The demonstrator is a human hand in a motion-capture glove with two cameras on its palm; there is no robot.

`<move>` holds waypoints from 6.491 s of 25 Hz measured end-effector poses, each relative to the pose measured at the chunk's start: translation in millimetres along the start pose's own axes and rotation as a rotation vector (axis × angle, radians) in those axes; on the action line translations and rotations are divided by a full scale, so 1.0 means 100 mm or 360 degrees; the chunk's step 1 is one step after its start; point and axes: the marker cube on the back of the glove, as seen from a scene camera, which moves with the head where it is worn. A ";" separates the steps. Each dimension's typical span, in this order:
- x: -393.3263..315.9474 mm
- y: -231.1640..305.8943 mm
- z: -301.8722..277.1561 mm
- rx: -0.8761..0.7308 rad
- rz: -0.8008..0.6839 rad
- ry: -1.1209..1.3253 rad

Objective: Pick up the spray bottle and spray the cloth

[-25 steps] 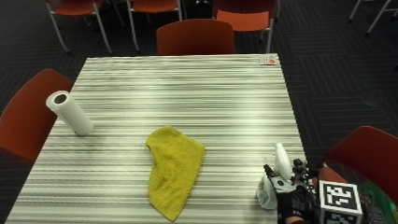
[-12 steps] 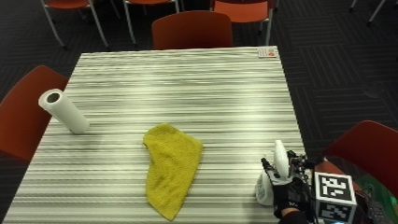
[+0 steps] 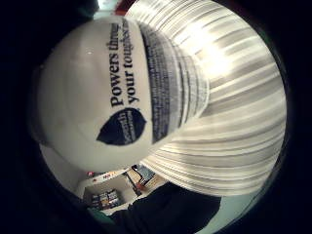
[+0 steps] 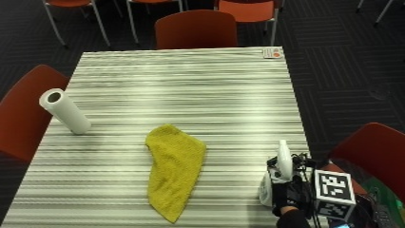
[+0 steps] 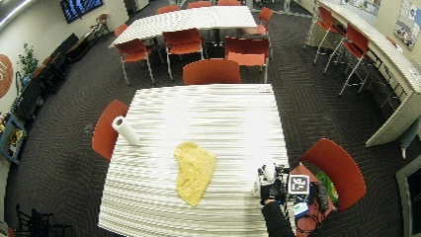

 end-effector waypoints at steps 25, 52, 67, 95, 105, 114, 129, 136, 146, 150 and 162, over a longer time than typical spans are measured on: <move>-0.36 -0.05 -0.06 -0.0047 0.0054 -0.0110; -1.91 0.17 1.05 -0.0491 -0.0076 -0.0105; -1.31 -0.31 1.48 -0.0642 0.0423 0.0249; -0.38 -0.14 1.33 -0.0647 0.1130 0.0667; -0.95 0.15 1.10 -0.0295 0.0078 -0.0078; -1.02 0.16 1.21 -0.0245 -0.0050 -0.0101; -1.28 0.10 1.95 -0.0372 -0.0205 -0.0154; -0.88 0.05 1.83 -0.0378 -0.0202 -0.0145; -0.45 -0.11 1.44 -0.0302 -0.0223 -0.0006; -0.38 -0.12 1.34 -0.0259 -0.0227 -0.0009; -0.22 -0.10 1.28 -0.0344 -0.0138 0.0027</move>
